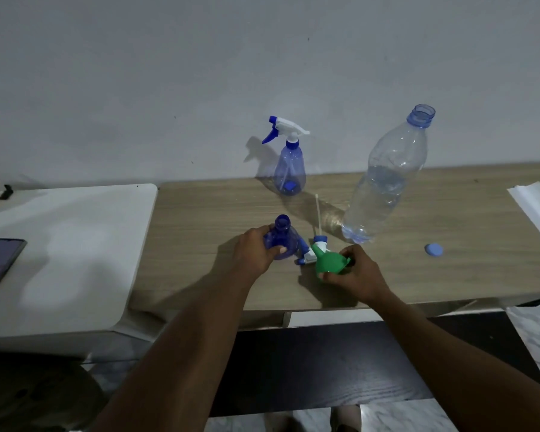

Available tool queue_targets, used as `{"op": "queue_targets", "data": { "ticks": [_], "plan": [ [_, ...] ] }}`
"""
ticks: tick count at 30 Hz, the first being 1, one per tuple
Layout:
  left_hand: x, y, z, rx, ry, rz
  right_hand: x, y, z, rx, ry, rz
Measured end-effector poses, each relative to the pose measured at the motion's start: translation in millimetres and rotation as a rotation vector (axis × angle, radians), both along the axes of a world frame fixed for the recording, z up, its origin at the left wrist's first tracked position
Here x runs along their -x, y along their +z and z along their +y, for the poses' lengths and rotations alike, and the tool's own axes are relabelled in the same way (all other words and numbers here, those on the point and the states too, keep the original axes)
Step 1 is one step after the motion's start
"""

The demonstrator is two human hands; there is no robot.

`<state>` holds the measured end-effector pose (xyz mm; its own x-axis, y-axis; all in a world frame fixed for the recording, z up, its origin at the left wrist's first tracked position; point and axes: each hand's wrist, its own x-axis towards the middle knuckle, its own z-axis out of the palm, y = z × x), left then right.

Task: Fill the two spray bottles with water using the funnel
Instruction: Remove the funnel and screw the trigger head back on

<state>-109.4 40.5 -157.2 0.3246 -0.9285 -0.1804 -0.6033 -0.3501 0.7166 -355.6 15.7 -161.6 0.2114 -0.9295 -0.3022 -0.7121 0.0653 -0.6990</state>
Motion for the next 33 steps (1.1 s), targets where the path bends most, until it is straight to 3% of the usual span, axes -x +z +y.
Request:
{"op": "queue_targets", "data": {
  "ticks": [10,12,17,24,28,33],
  "plan": [
    [-6,8,7,0.011,-0.046,-0.045,-9,-24,5,0.175,0.027,0.330],
    [-7,8,8,0.008,-0.041,-0.054,-13,-22,5,0.217,0.031,0.328],
    [-12,7,9,0.000,-0.034,-0.075,-34,-2,-12,0.579,0.123,0.207],
    [-17,4,10,-0.004,-0.011,-0.079,-83,16,-60,0.031,0.262,0.481],
    [-16,1,14,0.013,0.008,-0.059,-90,5,-63,0.050,0.336,0.652],
    [-15,-1,14,0.023,0.047,-0.021,-92,-1,-63,0.198,0.348,0.720]
  ]
}}
